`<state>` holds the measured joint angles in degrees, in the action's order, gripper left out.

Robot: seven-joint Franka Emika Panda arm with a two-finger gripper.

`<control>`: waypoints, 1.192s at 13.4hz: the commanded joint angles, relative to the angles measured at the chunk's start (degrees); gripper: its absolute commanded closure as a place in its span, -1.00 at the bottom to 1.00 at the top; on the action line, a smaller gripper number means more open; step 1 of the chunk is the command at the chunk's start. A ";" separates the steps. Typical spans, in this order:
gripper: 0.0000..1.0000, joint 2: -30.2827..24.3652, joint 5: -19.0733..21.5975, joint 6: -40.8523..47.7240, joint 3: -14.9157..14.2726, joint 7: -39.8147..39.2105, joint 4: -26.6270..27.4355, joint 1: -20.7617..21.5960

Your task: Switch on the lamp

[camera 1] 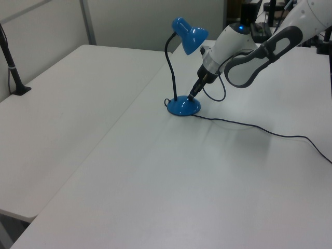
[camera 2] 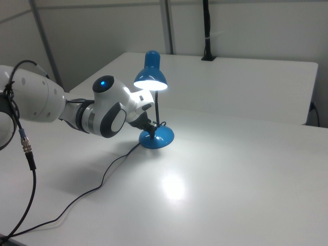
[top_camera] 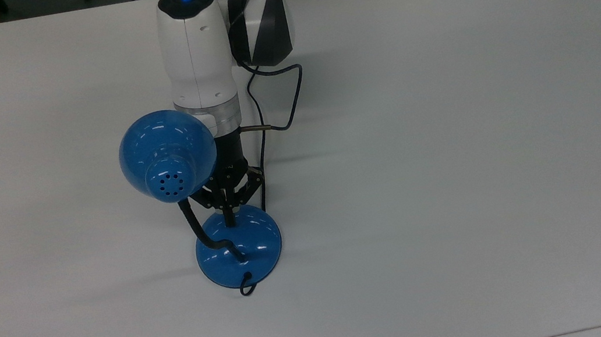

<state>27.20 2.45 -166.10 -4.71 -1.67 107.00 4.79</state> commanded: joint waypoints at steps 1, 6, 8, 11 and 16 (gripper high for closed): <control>1.00 2.77 0.28 -0.81 0.32 1.14 -0.39 0.31; 1.00 0.93 -0.07 -0.02 0.32 0.61 0.57 0.22; 1.00 -4.23 -0.34 3.91 0.32 0.00 4.25 0.31; 1.00 -11.10 -0.34 22.70 0.32 -0.53 4.01 0.40; -0.18 -20.59 -1.04 52.65 0.49 -0.97 1.38 0.92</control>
<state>11.79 2.39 -125.54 -4.38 -1.83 107.71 5.32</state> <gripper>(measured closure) 0.894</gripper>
